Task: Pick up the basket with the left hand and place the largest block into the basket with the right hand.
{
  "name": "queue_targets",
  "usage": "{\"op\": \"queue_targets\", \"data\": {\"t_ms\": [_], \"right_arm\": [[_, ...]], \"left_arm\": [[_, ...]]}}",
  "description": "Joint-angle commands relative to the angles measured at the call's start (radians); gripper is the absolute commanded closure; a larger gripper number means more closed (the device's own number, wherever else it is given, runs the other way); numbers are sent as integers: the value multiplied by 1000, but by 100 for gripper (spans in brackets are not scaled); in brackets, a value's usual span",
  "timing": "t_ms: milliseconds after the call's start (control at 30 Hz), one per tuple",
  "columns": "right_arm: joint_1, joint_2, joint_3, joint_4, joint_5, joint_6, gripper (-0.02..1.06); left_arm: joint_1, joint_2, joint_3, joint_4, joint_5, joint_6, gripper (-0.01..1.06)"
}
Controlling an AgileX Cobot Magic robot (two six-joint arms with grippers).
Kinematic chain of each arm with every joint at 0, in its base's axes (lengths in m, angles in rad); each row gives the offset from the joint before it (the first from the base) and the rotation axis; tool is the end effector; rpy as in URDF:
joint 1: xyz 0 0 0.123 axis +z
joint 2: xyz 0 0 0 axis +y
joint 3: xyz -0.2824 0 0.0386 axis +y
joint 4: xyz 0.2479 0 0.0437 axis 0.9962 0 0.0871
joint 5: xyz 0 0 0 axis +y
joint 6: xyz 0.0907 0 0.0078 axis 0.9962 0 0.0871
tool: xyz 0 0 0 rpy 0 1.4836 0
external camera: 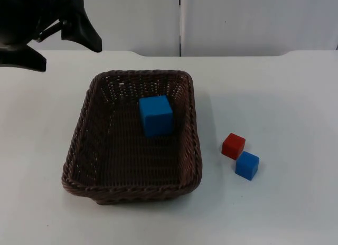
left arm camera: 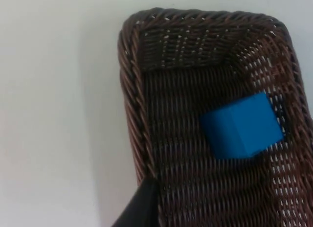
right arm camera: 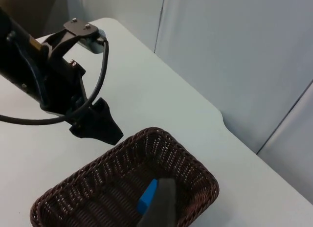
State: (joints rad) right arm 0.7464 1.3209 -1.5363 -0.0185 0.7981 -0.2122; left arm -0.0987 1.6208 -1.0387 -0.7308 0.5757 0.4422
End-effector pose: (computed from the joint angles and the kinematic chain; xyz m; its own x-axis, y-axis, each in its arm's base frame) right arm 0.2067 0.1895 0.4585 -0.1906 -0.4803 -0.8562 -0.7314 0.6512 -0.2025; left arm 0.3284 -0.0658 0.2345 -0.8512 -0.1040 -0.5145 0.1352 0.9037 -0.4063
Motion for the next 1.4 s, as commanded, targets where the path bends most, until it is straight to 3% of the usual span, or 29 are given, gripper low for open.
{"op": "queue_targets", "data": {"t_ms": [0, 533, 967, 1200, 1367], "right_arm": [[6, -11, -4, -5, 7, 9, 31], [6, -16, 12, -1, 45, 39, 31], [6, -254, 366, -1, -174, 96, 31], [6, -374, 476, -1, -190, 122, 31], [6, -499, 584, -1, -192, 141, 31]], "left_arm": [[0, -14, -3, 14, 19, -5, 12], [0, -103, -1, 25, 76, -5, 12], [0, -268, 13, 39, 118, -5, 12], [0, -373, 79, 41, 111, -3, 12], [0, -533, 199, 83, 91, -3, 12]]}}
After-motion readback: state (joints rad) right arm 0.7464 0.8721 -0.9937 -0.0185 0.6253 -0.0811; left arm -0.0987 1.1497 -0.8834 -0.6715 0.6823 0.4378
